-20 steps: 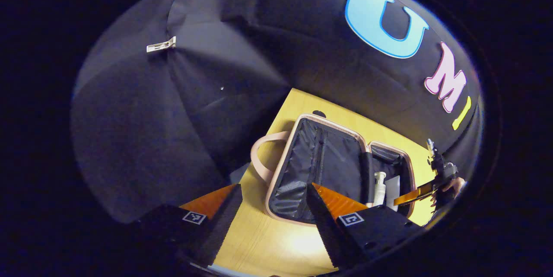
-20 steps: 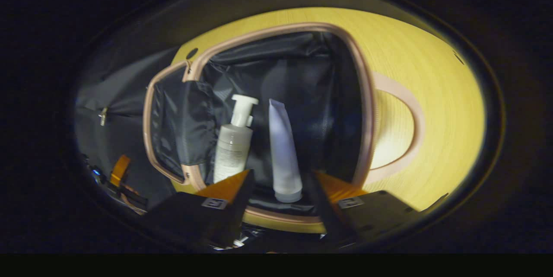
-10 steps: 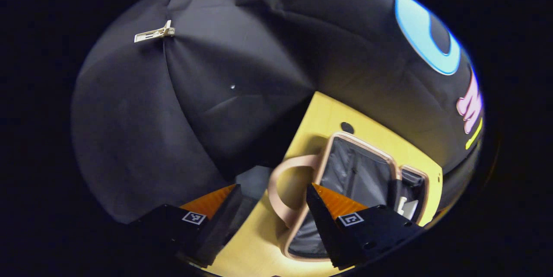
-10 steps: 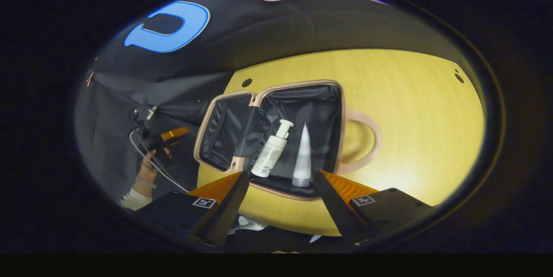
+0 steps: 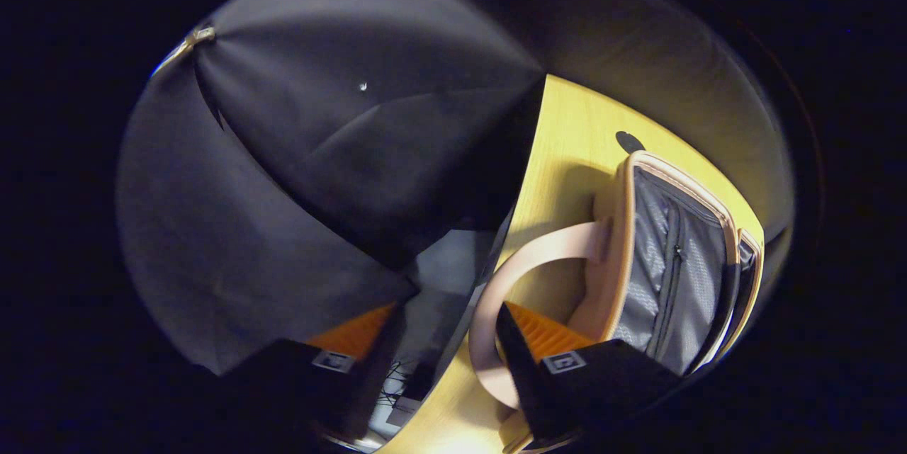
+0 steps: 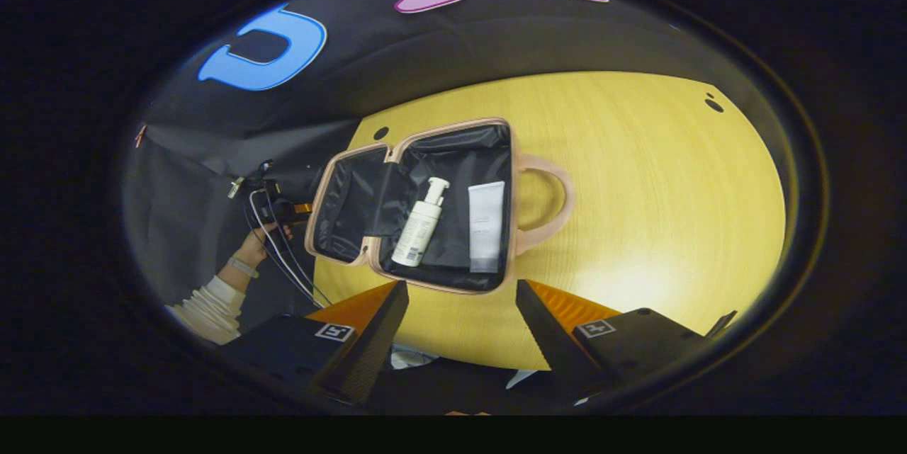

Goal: First open the suitcase, pack the skin care products into it, and then close the suitcase.

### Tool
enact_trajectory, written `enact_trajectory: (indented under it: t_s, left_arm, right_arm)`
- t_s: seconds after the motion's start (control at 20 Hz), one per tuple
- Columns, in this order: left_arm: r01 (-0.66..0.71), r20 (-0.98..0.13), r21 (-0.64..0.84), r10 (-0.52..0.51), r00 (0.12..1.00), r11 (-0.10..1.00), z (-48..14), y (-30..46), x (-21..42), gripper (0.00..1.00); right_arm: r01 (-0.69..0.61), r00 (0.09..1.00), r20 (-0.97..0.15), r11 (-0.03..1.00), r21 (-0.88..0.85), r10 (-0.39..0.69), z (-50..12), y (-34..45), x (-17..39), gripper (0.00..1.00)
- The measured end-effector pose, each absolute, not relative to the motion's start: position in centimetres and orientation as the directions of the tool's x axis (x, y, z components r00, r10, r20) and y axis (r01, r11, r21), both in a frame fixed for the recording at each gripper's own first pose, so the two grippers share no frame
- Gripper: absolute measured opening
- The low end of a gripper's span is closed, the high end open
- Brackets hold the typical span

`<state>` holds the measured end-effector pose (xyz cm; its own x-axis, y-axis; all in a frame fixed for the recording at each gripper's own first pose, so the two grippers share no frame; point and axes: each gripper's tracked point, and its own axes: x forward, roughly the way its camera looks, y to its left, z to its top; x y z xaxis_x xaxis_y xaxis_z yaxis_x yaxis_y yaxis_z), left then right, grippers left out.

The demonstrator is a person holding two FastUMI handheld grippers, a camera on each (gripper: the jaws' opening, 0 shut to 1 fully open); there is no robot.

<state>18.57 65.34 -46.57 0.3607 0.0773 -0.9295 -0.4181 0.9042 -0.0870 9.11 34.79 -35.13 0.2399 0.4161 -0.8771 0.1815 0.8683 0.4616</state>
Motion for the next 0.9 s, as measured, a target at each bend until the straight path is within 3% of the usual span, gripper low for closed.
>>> enact_trajectory:
  t_s: [0.1,0.15,0.55,0.75,0.9]
  left_arm:
    - [-0.389,-0.933,-0.036,0.108,0.343,0.921,-47.1,65.1,18.7,0.25]
    - [-0.366,-0.934,-0.005,0.127,0.334,0.931,-46.8,65.3,18.4,0.20]
    - [-0.297,-0.853,-0.064,0.103,0.512,0.953,-38.9,65.1,20.0,0.11]
    - [-0.251,-0.762,-0.225,-0.010,0.647,0.941,-31.1,62.3,21.8,0.09]
    - [-0.130,-0.709,-0.214,-0.063,0.702,0.968,-26.5,58.1,22.1,0.08]
  right_arm:
    - [0.197,0.249,-0.871,0.859,0.473,0.423,-34.7,34.9,9.1,0.96]
    - [0.196,0.252,-0.870,0.858,0.475,0.424,-34.7,35.0,9.1,0.96]
    - [0.160,0.294,-0.854,0.859,0.486,0.429,-33.5,34.7,8.7,0.96]
    - [0.139,0.327,-0.828,0.844,0.519,0.455,-32.5,34.9,8.7,0.96]
    - [0.127,0.366,-0.805,0.832,0.540,0.467,-31.2,34.4,8.5,0.96]
